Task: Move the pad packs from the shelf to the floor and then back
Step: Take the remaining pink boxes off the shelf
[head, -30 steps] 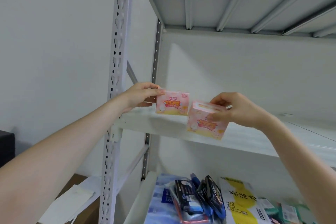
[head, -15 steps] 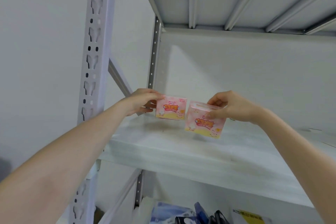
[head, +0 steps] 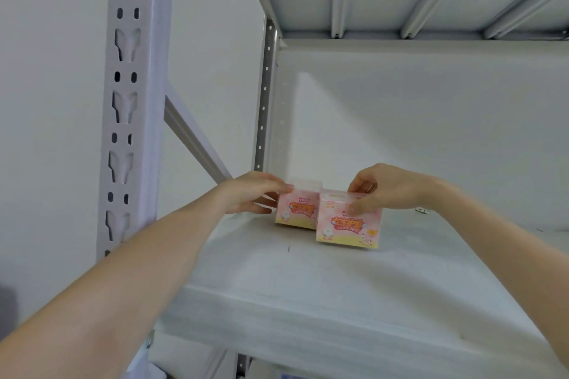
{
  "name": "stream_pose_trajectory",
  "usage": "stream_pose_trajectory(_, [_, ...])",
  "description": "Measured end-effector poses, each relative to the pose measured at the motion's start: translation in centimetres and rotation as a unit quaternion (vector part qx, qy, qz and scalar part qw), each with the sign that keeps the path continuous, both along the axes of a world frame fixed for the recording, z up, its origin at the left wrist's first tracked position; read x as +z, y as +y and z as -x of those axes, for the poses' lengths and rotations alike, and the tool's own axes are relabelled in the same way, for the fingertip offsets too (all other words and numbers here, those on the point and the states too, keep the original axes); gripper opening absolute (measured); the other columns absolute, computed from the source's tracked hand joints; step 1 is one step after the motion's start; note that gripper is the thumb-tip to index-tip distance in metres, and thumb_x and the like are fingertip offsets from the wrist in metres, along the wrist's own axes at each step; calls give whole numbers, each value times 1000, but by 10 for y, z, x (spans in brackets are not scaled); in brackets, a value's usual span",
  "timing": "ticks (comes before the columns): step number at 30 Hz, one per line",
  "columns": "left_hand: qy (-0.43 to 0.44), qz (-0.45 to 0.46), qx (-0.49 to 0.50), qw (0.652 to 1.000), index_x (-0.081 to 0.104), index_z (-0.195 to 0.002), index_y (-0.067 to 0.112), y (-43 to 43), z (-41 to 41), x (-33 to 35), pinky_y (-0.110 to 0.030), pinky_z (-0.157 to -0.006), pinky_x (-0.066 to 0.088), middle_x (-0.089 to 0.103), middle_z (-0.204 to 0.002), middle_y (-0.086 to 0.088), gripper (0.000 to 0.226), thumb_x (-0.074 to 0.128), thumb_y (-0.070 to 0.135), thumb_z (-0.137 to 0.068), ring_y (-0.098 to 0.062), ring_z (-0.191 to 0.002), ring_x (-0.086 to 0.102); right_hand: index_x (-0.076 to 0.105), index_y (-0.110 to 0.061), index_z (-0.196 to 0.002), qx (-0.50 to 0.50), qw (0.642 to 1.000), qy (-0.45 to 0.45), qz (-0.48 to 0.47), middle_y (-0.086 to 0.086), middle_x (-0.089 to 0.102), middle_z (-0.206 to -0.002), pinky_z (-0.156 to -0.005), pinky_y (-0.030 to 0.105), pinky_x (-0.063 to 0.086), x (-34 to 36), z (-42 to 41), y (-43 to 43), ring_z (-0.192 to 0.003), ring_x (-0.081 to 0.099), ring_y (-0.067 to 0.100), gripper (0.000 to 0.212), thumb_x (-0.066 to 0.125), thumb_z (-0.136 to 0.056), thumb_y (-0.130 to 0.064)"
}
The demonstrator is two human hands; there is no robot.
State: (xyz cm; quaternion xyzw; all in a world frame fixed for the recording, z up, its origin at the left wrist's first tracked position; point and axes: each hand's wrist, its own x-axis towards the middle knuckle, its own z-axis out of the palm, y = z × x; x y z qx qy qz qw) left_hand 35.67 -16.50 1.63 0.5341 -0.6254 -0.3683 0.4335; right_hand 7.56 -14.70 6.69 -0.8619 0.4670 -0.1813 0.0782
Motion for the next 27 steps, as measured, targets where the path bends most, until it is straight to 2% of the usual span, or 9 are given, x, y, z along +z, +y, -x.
stream_pose_trajectory(4, [16,-26,-18,999,67,-117,16,-3,-1,-5,-41,-98,52,70,-111,-6,40,76,33,-82,-24,-104,67,65,-17,-108,2,1000,-18,-25,-3,68,-101,-87,33,54,-9,-2,-8,-93,65,13,42,80,-73,-36])
stream_pose_trajectory(6, [32,-32,-26,999,66,-119,13,0,0,-4,-40,-97,53,69,-110,-8,39,74,30,-85,-24,-100,68,65,-15,-107,6,998,-44,-49,0,68,-102,-74,27,56,-13,-5,-9,-90,67,14,40,80,-75,-33])
stream_pose_trajectory(11, [81,-78,-51,992,65,-110,17,11,1,-2,-31,-75,57,67,-109,-13,31,72,32,-84,-24,-85,71,54,-12,-129,3,990,-108,-86,1,58,-113,-66,19,54,-19,-17,-7,-92,66,12,65,82,-73,-30])
stream_pose_trajectory(15, [69,-86,-92,990,64,-121,15,24,-1,-3,-36,-100,47,61,-129,-15,57,83,29,-69,-27,-105,63,41,-8,-142,-9,981,-154,-117,3,52,-119,-68,20,54,-22,-29,-4,-95,65,13,84,83,-72,-29])
stream_pose_trajectory(17, [47,-84,-127,987,63,-126,17,29,-1,-4,-36,-109,38,62,-130,-10,61,78,30,-69,-24,-110,59,36,-7,-144,-12,976,-172,-134,2,55,-115,-71,24,56,-23,-35,-2,-95,66,14,89,83,-72,-28])
stream_pose_trajectory(20, [28,-89,-152,984,67,-116,30,33,-1,-5,-34,-113,32,68,-121,4,48,77,20,-70,-20,-117,56,36,-5,-143,-12,969,-191,-156,-1,60,-107,-70,25,57,-24,-42,0,-90,69,13,88,84,-72,-25])
stream_pose_trajectory(23, [34,-95,-142,985,57,-130,28,30,-3,-5,-33,-114,33,64,-126,2,67,79,5,-71,-20,-127,52,48,-10,-127,-10,963,-205,-173,-2,66,-100,-65,23,58,-25,-47,0,-83,71,10,66,84,-72,-24])
stream_pose_trajectory(25, [42,-95,-142,984,59,-124,29,30,-4,-6,-29,-110,36,66,-115,7,60,76,-2,-76,-17,-124,55,54,-8,-115,-3,959,-214,-188,-2,70,-94,-64,23,58,-25,-48,0,-81,72,9,53,84,-72,-21])
stream_pose_trajectory(27, [47,-94,-145,984,58,-126,28,31,-5,-6,-30,-111,36,69,-115,4,59,71,-6,-80,-15,-122,56,53,-3,-125,5,953,-225,-202,-1,69,-99,-65,23,58,-25,-49,0,-84,72,10,60,83,-74,-15])
